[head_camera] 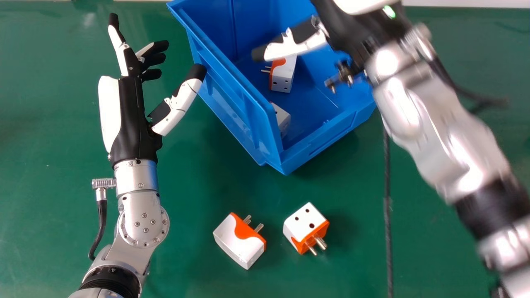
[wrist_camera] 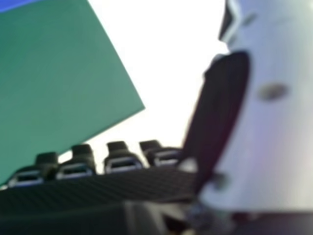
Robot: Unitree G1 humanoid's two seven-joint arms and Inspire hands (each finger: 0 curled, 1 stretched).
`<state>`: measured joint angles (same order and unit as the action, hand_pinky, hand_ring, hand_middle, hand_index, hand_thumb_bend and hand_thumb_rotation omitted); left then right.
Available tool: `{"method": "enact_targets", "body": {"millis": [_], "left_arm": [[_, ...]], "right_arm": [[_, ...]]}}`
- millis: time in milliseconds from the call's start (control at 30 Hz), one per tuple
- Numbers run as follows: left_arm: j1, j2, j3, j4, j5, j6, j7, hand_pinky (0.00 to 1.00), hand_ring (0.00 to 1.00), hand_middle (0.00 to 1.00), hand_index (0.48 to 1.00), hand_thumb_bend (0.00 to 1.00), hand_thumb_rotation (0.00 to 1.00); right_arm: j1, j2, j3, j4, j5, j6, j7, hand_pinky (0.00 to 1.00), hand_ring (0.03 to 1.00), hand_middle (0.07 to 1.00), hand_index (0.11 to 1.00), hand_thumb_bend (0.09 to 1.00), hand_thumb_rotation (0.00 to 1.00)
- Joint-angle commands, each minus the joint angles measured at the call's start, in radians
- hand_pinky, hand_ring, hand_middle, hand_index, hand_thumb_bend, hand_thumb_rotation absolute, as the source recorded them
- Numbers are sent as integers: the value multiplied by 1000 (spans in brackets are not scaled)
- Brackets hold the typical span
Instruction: Pick all objects and put in blue box
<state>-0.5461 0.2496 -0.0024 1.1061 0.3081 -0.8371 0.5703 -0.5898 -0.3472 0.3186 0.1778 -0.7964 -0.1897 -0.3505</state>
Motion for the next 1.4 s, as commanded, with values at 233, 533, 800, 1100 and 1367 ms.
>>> {"method": "enact_targets", "body": {"millis": [233,533,800,1100,1367], "left_arm": [[-12,4,0,-20,4,-3,13,722,774,793,814,736,595],[-7,16,1,-22,8,-14,12,721,774,793,814,735,595],[-12,15,0,-18,5,-9,8,721,772,793,812,759,605],[-10,13,0,-20,5,-13,9,719,772,793,813,739,596],[-7,19,-1,-25,10,-12,10,719,771,793,813,746,600]], "right_arm": [[486,12,-119,-216,98,-223,-208,937,1000,1000,1000,1000,541],[782,39,-64,-176,155,-311,-120,904,993,989,1000,1000,540],[906,114,-5,-202,199,-200,29,879,991,996,1000,1000,506],[890,165,24,-185,237,-135,143,861,987,997,1000,1000,478],[825,162,-5,-96,260,-129,160,837,922,934,992,991,463]]}}
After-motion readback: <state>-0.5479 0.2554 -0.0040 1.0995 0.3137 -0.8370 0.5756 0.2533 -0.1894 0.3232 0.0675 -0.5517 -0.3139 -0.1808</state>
